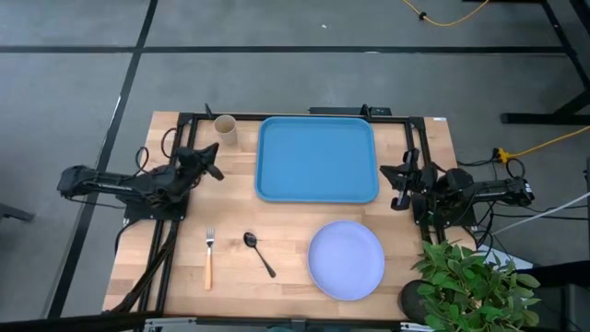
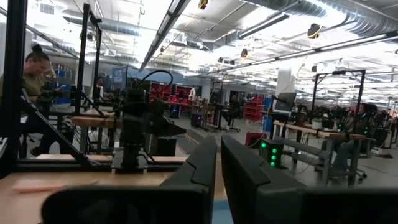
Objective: Pick and place plate/cup/fork/spoon on tray
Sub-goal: Put the white cup on the blue tray
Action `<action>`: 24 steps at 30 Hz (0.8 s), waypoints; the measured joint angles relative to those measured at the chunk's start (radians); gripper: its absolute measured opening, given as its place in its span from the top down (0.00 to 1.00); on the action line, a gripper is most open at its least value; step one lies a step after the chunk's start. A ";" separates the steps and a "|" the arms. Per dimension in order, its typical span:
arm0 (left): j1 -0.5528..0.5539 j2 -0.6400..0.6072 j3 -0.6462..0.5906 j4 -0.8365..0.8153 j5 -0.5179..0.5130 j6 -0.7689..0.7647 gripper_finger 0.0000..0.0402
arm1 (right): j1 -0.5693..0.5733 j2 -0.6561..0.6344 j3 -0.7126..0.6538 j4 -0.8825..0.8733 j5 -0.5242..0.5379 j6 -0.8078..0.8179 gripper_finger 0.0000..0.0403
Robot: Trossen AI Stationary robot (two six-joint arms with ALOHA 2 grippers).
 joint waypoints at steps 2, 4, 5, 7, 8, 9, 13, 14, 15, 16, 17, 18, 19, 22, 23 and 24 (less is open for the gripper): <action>0.037 0.023 0.000 -0.033 0.019 -0.059 1.00 | 0.000 0.000 0.000 -0.007 0.000 0.000 0.92; 0.077 0.043 0.013 -0.033 0.128 -0.080 1.00 | 0.000 0.000 0.000 -0.007 0.001 0.000 0.92; 0.096 0.052 0.034 -0.034 0.189 -0.064 1.00 | 0.000 0.000 0.000 -0.006 0.001 -0.001 0.92; 0.132 0.077 0.101 -0.032 0.281 0.024 1.00 | 0.000 0.000 0.000 -0.006 0.002 -0.002 0.92; 0.147 0.097 0.144 -0.032 0.312 0.081 1.00 | 0.000 0.000 0.000 -0.005 0.002 -0.002 0.92; 0.160 0.126 0.194 -0.037 0.339 0.143 1.00 | 0.000 0.000 0.000 -0.006 0.002 -0.002 0.92; 0.205 0.272 0.420 -0.183 0.374 0.354 1.00 | 0.000 0.000 0.000 -0.003 0.002 -0.002 0.92; 0.219 0.314 0.483 -0.255 0.375 0.375 1.00 | 0.000 0.000 0.000 -0.003 0.002 -0.002 0.92; 0.235 0.360 0.546 -0.339 0.375 0.384 1.00 | 0.000 0.000 0.000 -0.002 0.002 -0.003 0.92; 0.252 0.404 0.600 -0.423 0.376 0.386 1.00 | 0.000 0.000 0.000 -0.002 0.002 -0.003 0.92; 0.270 0.454 0.654 -0.514 0.376 0.386 1.00 | 0.000 0.000 0.000 -0.001 0.003 -0.006 0.92; 0.286 0.503 0.703 -0.594 0.376 0.385 1.00 | 0.000 0.000 0.000 0.000 0.003 -0.015 0.92; 0.304 0.552 0.746 -0.665 0.377 0.385 1.00 | 0.000 0.000 0.000 0.000 0.003 -0.031 0.92; 0.355 0.693 0.825 -0.837 0.386 0.448 1.00 | 0.000 0.000 0.000 0.000 0.003 -0.083 0.92; 0.372 0.740 0.836 -0.865 0.394 0.487 1.00 | 0.000 0.000 0.000 0.002 0.003 -0.091 0.92; 0.389 0.783 0.840 -0.881 0.412 0.530 1.00 | 0.000 0.000 0.000 0.005 0.003 -0.104 0.92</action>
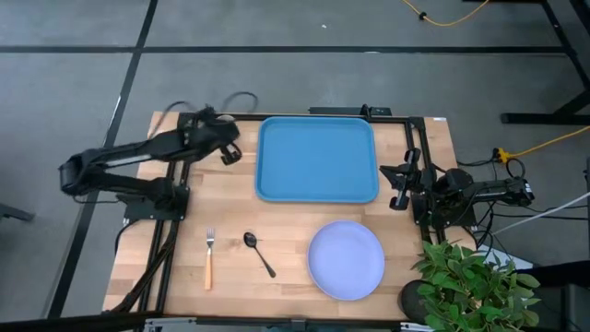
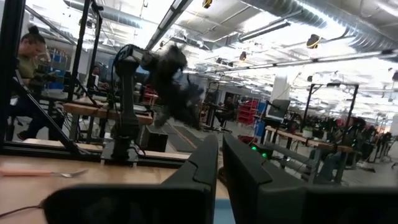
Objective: Pick and place plate/cup/fork/spoon on tray
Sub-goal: Put the white cup on the blue tray
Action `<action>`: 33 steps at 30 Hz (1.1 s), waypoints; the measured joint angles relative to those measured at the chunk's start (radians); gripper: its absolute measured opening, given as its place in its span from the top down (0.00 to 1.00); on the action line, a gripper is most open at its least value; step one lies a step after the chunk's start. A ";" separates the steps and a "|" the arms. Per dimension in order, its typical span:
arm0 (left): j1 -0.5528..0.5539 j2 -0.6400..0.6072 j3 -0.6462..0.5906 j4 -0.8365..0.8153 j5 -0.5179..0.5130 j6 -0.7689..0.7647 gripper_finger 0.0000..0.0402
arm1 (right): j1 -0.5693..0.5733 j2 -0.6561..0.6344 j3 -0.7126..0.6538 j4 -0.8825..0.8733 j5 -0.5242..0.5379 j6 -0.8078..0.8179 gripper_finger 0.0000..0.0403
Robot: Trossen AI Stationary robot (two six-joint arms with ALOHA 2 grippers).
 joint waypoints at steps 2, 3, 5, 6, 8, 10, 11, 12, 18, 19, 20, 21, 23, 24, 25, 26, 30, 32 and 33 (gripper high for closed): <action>0.037 0.077 0.001 -0.014 0.041 0.056 1.00 | 0.000 0.000 0.000 0.007 -0.001 -0.005 0.92; 0.058 0.114 0.001 -0.009 0.052 0.061 1.00 | 0.000 0.000 0.000 0.009 -0.001 -0.004 0.92; 0.096 0.173 0.002 0.010 0.050 0.049 1.00 | 0.000 0.000 0.000 0.011 -0.001 -0.004 0.92; 0.114 0.199 0.013 0.009 0.047 0.027 1.00 | 0.000 0.000 0.000 0.010 -0.001 -0.004 0.92; 0.143 0.239 0.050 0.011 0.047 -0.034 1.00 | 0.000 0.000 0.000 0.010 -0.001 -0.004 0.92; 0.166 0.255 0.105 -0.006 0.048 -0.073 1.00 | 0.000 0.000 0.000 0.010 -0.001 0.002 0.92; 0.175 0.258 0.141 -0.022 0.055 -0.078 1.00 | 0.000 0.000 0.000 0.010 -0.001 0.006 0.92; 0.186 0.259 0.179 -0.040 0.077 -0.078 1.00 | 0.000 0.000 0.000 0.009 -0.001 0.022 0.92; 0.372 0.253 0.429 -0.176 0.333 -0.204 1.00 | 0.000 0.000 0.000 0.008 -0.004 0.127 0.92; 0.424 0.253 0.458 -0.198 0.372 -0.249 1.00 | 0.000 0.000 0.000 0.008 -0.004 0.132 0.92; 0.478 0.253 0.479 -0.219 0.420 -0.294 1.00 | 0.000 0.000 0.000 0.008 -0.004 0.133 0.92; 0.524 0.253 0.490 -0.234 0.476 -0.338 1.00 | 0.000 0.000 0.000 0.008 -0.004 0.133 0.92; 0.596 0.253 0.490 -0.252 0.568 -0.403 1.00 | 0.000 0.000 0.000 0.008 -0.004 0.132 0.92; 0.620 0.253 0.484 -0.258 0.597 -0.415 1.00 | 0.000 0.000 0.000 0.008 -0.004 0.132 0.92; 0.636 0.253 0.475 -0.260 0.613 -0.413 1.00 | 0.000 0.000 0.000 0.008 -0.004 0.132 0.92; 0.644 0.253 0.464 -0.258 0.616 -0.398 1.00 | 0.000 0.000 0.000 0.008 -0.004 0.128 0.92; 0.637 0.255 0.413 -0.230 0.586 -0.279 1.00 | 0.000 0.000 0.000 0.009 -0.003 0.097 0.92; 0.619 0.255 0.397 -0.217 0.529 -0.237 1.00 | 0.000 0.000 0.000 0.009 -0.003 0.097 0.92; 0.608 0.255 0.389 -0.209 0.498 -0.232 1.00 | 0.000 0.000 0.000 0.009 -0.003 0.097 0.92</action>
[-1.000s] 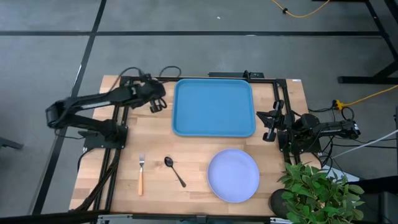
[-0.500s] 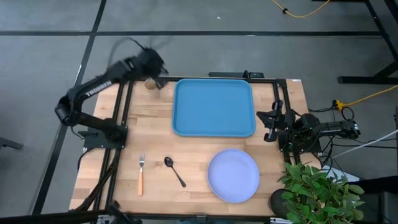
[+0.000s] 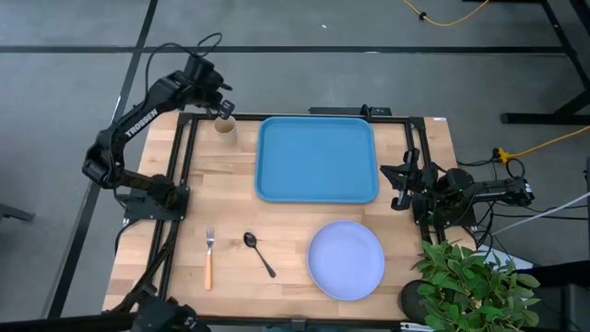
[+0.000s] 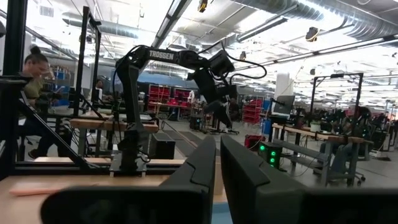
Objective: Pick and place plate/cup/fork/spoon on tray
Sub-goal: Put the white cup on the blue tray
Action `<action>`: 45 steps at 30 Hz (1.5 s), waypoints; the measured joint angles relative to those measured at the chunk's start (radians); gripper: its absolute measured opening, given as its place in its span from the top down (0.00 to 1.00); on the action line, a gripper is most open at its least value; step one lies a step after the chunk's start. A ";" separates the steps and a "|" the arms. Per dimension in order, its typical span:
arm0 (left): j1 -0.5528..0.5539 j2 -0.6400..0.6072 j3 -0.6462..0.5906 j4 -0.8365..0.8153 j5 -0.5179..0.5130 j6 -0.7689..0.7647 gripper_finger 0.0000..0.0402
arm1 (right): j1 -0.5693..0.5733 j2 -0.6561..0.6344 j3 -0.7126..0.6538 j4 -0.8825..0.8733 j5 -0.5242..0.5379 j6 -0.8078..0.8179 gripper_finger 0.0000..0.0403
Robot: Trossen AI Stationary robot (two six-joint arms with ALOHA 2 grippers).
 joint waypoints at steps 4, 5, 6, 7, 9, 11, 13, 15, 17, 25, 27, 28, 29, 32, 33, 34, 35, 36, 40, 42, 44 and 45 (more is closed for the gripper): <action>-0.042 0.000 -0.008 0.018 -0.038 -0.025 1.00 | 0.000 0.000 0.000 0.000 0.000 0.000 0.92; -0.051 0.000 -0.008 0.017 -0.028 -0.036 1.00 | 0.000 0.000 0.000 0.000 0.000 0.001 0.92; -0.061 0.000 -0.008 0.016 -0.021 -0.053 1.00 | 0.000 0.000 0.000 0.000 0.000 0.002 0.92; -0.072 0.000 -0.008 0.016 -0.021 -0.067 1.00 | 0.000 0.000 0.000 0.000 0.000 0.002 0.92; -0.092 0.000 -0.008 0.017 -0.029 -0.085 1.00 | 0.000 0.000 0.000 0.000 0.001 0.002 0.92; -0.109 0.000 -0.008 0.015 -0.039 -0.091 1.00 | 0.000 0.000 0.000 0.000 0.002 0.003 0.92; -0.124 0.000 -0.008 0.015 -0.040 -0.099 1.00 | 0.000 0.000 0.000 0.000 0.002 0.003 0.92; -0.134 0.000 -0.008 0.013 -0.042 -0.102 1.00 | 0.000 0.000 0.000 0.000 0.002 0.004 0.92; -0.149 0.000 -0.008 0.008 -0.030 -0.102 1.00 | 0.000 0.000 0.000 0.000 0.002 0.004 0.92; -0.232 0.000 -0.009 -0.003 -0.023 -0.071 0.93 | 0.000 0.000 0.000 0.000 0.002 0.004 0.92; -0.238 0.000 -0.009 -0.024 -0.095 -0.072 0.88 | 0.000 0.000 0.000 0.000 0.002 0.004 0.92; -0.239 0.000 -0.009 -0.039 -0.130 -0.072 0.86 | 0.000 0.000 0.000 0.000 0.002 0.004 0.92; -0.239 0.000 -0.009 -0.058 -0.162 -0.074 0.83 | 0.000 0.000 0.000 0.000 0.002 0.004 0.92; -0.239 0.000 -0.009 -0.105 -0.215 -0.075 0.77 | 0.000 0.000 0.000 0.000 0.002 0.004 0.92; -0.239 0.000 -0.009 -0.113 -0.218 -0.075 0.75 | 0.000 0.000 0.000 0.000 0.002 0.004 0.92; -0.239 0.000 -0.009 -0.118 -0.220 -0.075 0.74 | 0.000 0.000 0.000 0.000 0.002 0.004 0.92; -0.239 0.000 -0.009 -0.121 -0.220 -0.075 0.73 | 0.000 0.000 0.000 0.000 0.002 0.004 0.92; -0.239 0.000 -0.009 -0.122 -0.221 -0.074 0.73 | 0.000 0.000 0.000 0.000 0.002 0.004 0.92; -0.238 0.000 -0.009 -0.122 -0.243 -0.072 0.72 | 0.000 0.000 0.000 0.000 0.001 0.004 0.92; -0.228 0.000 -0.009 -0.121 -0.245 -0.056 0.72 | 0.000 0.000 0.000 0.000 0.001 0.004 0.92; -0.205 0.002 -0.009 -0.120 -0.216 -0.022 0.72 | 0.000 0.000 0.000 0.000 0.001 0.004 0.92; -0.189 0.008 -0.009 -0.118 -0.178 -0.017 0.72 | 0.000 0.000 0.000 0.000 0.001 0.004 0.92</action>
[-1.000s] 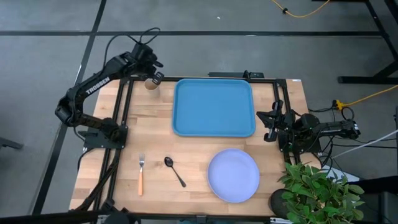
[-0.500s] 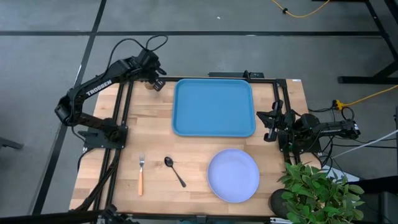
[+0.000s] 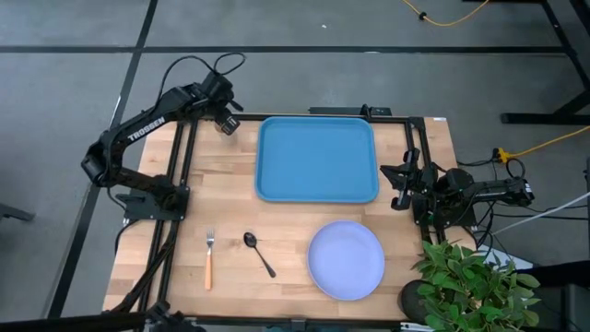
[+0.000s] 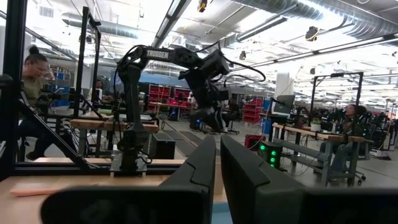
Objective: Pick and place plate/cup/fork/spoon on tray
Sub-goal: Put the white cup on the blue tray
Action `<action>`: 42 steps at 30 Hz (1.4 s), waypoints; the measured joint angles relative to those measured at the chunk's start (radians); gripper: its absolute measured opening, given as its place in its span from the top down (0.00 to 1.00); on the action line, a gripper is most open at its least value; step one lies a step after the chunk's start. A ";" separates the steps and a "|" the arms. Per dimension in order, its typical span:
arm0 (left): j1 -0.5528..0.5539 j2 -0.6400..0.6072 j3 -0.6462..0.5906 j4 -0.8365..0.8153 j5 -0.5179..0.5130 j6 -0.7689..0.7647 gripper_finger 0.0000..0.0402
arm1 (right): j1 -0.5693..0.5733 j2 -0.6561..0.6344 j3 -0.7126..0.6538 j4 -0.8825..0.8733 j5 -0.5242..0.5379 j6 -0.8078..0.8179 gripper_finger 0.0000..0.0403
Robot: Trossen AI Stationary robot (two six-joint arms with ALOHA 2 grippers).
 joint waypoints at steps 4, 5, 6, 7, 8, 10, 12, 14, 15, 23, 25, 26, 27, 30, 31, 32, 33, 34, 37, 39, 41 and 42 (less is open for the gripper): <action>0.081 0.048 0.000 -0.004 0.253 -0.001 0.72 | 0.000 0.000 0.000 0.000 -0.002 0.000 0.92; 0.098 0.061 0.000 -0.003 0.307 0.002 0.72 | 0.000 0.000 0.000 0.000 -0.002 0.000 0.92; 0.110 0.077 0.000 -0.002 0.351 0.009 0.72 | 0.000 0.000 0.000 0.000 -0.002 0.000 0.92; 0.121 0.093 0.000 -0.002 0.379 0.021 0.72 | 0.000 0.000 0.000 0.000 -0.002 0.000 0.92; 0.128 0.109 0.000 0.001 0.385 0.038 0.72 | 0.000 0.000 0.000 0.000 -0.002 0.000 0.92; 0.136 0.138 0.000 0.014 0.369 0.045 0.72 | 0.000 0.000 0.000 0.000 -0.002 0.000 0.92; 0.137 0.168 0.000 0.015 0.336 0.031 0.72 | 0.000 0.000 0.000 0.000 -0.002 0.000 0.92; 0.137 0.192 0.000 0.014 0.298 0.022 0.72 | 0.000 0.000 0.000 0.000 -0.002 0.000 0.92; 0.137 0.202 0.000 0.015 0.281 0.021 0.72 | 0.000 0.000 0.000 0.000 -0.002 0.000 0.92; 0.134 0.241 0.000 0.013 0.226 -0.011 0.72 | 0.000 0.000 0.000 0.000 -0.001 0.000 0.92; 0.129 0.241 0.000 0.014 0.226 -0.030 0.72 | 0.000 0.000 0.000 0.000 -0.001 0.000 0.92; 0.124 0.241 0.000 0.014 0.226 -0.036 0.72 | 0.000 0.000 0.000 0.000 -0.001 0.000 0.92; 0.121 0.241 0.000 0.013 0.227 -0.038 0.72 | 0.000 0.000 0.000 0.000 -0.001 0.000 0.92; 0.110 0.241 0.000 0.013 0.226 -0.040 0.72 | 0.000 0.000 0.000 0.000 -0.001 0.000 0.92; 0.105 0.241 0.000 0.013 0.227 -0.047 0.72 | 0.000 0.000 0.000 0.000 -0.001 0.000 0.92; 0.100 0.241 0.000 0.013 0.227 -0.061 0.72 | 0.000 0.000 0.000 0.000 -0.001 0.000 0.92; 0.093 0.241 0.000 0.014 0.226 -0.069 0.72 | 0.000 0.000 0.000 0.000 -0.001 0.000 0.92; 0.087 0.241 0.000 0.014 0.227 -0.079 0.72 | 0.000 0.000 0.000 0.000 -0.001 0.000 0.92; 0.072 0.241 0.000 0.015 0.227 -0.089 0.72 | 0.000 0.000 0.000 0.000 -0.001 0.000 0.92; 0.063 0.241 0.000 0.016 0.225 -0.087 0.72 | 0.000 0.000 0.000 0.000 -0.001 0.000 0.92; 0.055 0.241 0.000 0.022 0.218 -0.086 0.72 | 0.000 0.000 0.000 0.000 -0.001 0.000 0.92; 0.051 0.241 0.000 0.025 0.215 -0.085 0.72 | 0.000 0.000 0.000 0.000 -0.001 0.000 0.92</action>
